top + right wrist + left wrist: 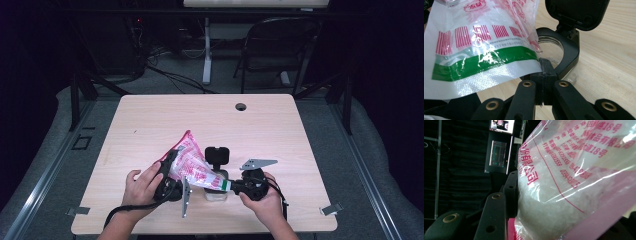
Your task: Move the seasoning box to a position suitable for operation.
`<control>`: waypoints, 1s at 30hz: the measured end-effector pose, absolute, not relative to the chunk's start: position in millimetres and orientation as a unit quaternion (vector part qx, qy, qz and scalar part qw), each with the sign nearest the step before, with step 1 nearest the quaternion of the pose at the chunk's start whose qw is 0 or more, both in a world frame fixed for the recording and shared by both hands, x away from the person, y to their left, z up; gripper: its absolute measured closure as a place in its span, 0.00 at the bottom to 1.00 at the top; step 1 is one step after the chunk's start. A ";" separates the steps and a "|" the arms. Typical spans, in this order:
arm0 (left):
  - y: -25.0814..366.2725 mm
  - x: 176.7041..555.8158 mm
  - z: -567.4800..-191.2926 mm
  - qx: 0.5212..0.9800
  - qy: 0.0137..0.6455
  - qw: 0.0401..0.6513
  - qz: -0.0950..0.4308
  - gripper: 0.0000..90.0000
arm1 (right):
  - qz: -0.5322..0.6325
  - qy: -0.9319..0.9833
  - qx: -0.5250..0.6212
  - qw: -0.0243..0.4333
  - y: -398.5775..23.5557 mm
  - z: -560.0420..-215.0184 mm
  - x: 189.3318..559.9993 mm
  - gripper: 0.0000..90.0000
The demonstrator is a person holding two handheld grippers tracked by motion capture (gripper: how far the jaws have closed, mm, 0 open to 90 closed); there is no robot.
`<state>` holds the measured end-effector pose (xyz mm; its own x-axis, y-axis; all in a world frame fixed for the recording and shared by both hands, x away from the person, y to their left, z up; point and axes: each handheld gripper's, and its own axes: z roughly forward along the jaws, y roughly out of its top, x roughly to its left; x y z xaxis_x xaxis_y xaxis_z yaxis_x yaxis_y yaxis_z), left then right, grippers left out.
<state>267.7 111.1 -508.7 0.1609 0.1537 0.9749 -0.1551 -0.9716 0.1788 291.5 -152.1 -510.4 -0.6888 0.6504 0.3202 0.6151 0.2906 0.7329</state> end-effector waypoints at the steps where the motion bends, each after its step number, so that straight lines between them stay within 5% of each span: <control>1: 111.0 267.6 -508.6 0.752 -0.001 0.118 0.648 0.65 | 0.447 0.803 0.394 0.020 -152.1 -510.4 291.5 1.00; 30: 106.3 264.5 -504.7 0.743 -0.019 0.104 0.661 0.64 | 0.448 0.798 0.403 0.027 -156.5 -512.1 293.0 1.00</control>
<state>264.5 106.3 -504.7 0.1257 0.1093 0.9860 -0.1652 -0.9777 0.1294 293.0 -156.5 -512.1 -0.6745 0.6666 0.3173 0.6179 0.2744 0.7368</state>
